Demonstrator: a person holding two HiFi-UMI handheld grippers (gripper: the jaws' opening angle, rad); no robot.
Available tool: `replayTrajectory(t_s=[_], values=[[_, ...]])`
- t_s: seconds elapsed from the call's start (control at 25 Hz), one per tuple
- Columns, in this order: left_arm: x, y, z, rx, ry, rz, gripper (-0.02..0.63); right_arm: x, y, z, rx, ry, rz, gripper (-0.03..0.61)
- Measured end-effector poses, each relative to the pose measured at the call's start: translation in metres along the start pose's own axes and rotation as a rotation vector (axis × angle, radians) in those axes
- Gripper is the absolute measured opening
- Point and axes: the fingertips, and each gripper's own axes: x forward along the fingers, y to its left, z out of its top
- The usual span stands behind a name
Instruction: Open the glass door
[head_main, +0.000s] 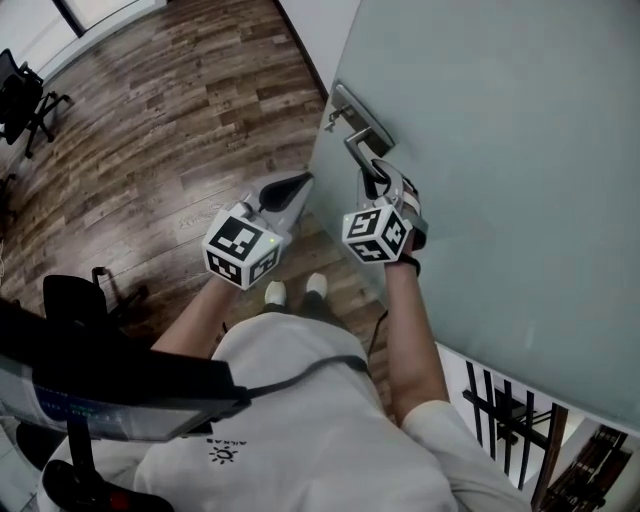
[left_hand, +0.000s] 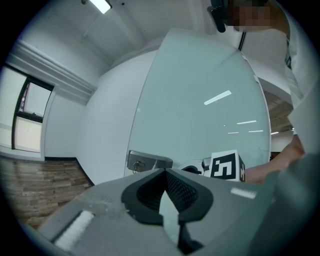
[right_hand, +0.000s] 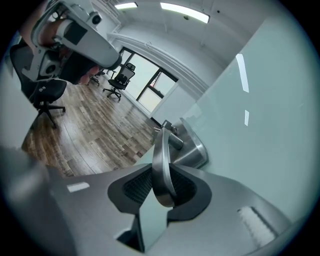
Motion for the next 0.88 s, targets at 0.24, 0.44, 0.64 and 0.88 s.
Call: replayTrajectory(t_s=[0.24, 0.44, 0.64, 0.88], values=[[0.036, 0.006, -0.002, 0.0, 0.006, -0.004, 0.003, 0.024, -0.022, -0.019, 0.026, 0.03, -0.013, 0.087], [0.079, 0.012, 0.006, -0.011, 0.027, 0.015, 0.003, 0.049, -0.069, -0.041, 0.049, 0.052, -0.017, 0.087], [0.109, 0.021, 0.011, -0.017, 0.037, 0.025, 0.003, 0.07, -0.098, -0.059, 0.07, 0.074, -0.025, 0.087], [0.122, 0.021, 0.015, -0.019, 0.034, 0.006, 0.003, 0.079, -0.121, -0.075, 0.089, 0.1, -0.049, 0.087]])
